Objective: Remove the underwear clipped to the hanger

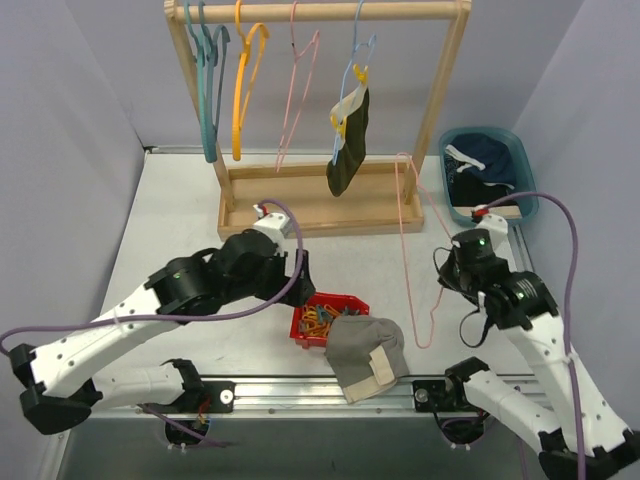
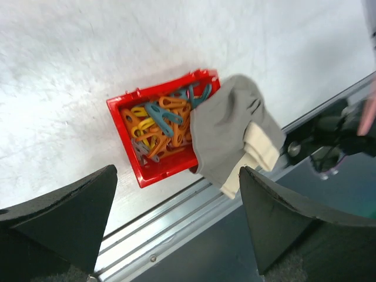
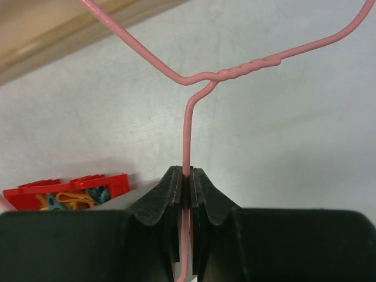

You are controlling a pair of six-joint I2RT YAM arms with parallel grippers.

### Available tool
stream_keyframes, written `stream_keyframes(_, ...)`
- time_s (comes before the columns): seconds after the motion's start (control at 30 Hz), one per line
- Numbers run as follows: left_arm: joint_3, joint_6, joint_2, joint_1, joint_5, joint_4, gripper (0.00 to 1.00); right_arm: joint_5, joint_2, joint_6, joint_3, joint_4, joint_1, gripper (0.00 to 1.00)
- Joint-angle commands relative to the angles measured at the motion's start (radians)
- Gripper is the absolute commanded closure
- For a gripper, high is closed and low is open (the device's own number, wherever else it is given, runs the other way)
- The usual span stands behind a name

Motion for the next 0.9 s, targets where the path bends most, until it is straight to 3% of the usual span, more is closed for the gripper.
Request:
stream_keyframes(0.0, 0.034, -0.024, -0.079, 0.010, -0.089, -0.041, 0.06, 0.067, 0.134, -0.027, 0.006, -0.049, 0.002, 1.00)
stream_keyframes(0.23, -0.001, -0.001, -0.143, 0.021, -0.106, -0.040, 0.06, 0.264, 0.377, -0.038, 0.090, -0.019, 0.082, 1.00)
stream_keyframes(0.4, -0.038, 0.003, -0.179, 0.030, -0.080, -0.021, 0.06, 0.386, 0.658, -0.009, 0.125, 0.078, 0.107, 1.00)
stream_keyframes(0.63, -0.070, -0.001, -0.234, 0.037, -0.075, -0.017, 0.06, 0.364, 0.925, -0.029, 0.173, 0.274, 0.093, 1.00)
stream_keyframes(0.87, -0.075, -0.010, -0.238, 0.041, -0.083, -0.027, 0.06, 0.306, 0.993, -0.101, 0.213, 0.406, 0.076, 0.96)
